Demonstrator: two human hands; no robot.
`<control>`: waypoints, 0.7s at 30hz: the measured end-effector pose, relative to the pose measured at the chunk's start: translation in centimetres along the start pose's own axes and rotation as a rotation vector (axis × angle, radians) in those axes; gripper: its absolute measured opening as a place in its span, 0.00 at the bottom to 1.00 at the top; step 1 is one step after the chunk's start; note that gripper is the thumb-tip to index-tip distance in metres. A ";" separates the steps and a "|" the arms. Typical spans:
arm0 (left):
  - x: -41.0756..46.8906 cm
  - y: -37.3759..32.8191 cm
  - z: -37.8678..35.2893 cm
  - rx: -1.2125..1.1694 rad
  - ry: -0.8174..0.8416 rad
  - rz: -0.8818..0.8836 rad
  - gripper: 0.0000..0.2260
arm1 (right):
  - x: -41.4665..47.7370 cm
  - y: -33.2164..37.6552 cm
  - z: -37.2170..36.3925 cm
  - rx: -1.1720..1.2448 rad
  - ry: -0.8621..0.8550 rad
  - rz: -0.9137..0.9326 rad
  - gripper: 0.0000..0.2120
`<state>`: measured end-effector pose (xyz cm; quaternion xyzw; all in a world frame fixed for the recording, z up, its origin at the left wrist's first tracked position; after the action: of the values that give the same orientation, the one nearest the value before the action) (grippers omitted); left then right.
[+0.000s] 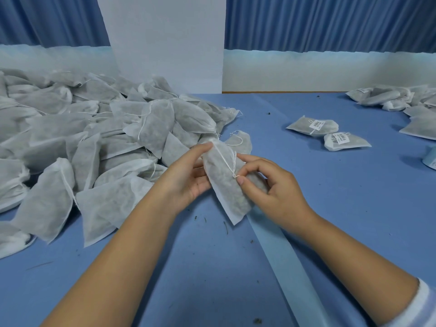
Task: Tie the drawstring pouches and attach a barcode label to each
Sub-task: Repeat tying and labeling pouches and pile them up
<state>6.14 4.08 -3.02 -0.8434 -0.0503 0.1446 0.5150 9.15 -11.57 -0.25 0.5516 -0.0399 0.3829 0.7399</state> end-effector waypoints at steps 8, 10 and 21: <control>-0.2 1.1 -1.0 0.402 0.048 -0.028 0.09 | 0.0 0.0 0.3 -0.034 -0.032 -0.007 0.09; -0.1 0.9 -0.7 0.405 0.019 -0.059 0.07 | 0.0 -0.2 0.1 -0.042 -0.011 -0.021 0.07; 1.1 -0.2 3.3 0.558 -0.172 -0.013 0.09 | 0.9 -4.5 0.1 -0.658 0.285 -0.124 0.10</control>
<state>6.21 7.25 -4.47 -0.6535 -0.0574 0.2208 0.7217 12.54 -11.60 -3.35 0.2264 -0.0240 0.3769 0.8978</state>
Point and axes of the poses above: each hand's wrist, its own x-axis towards the middle knuckle, its own z-axis out of the back of the hand, y = z × x, the point moved 8 cm from there along x, towards the middle knuckle, and after that the axes turned 3 degrees about -z, right-handed, at the moved point
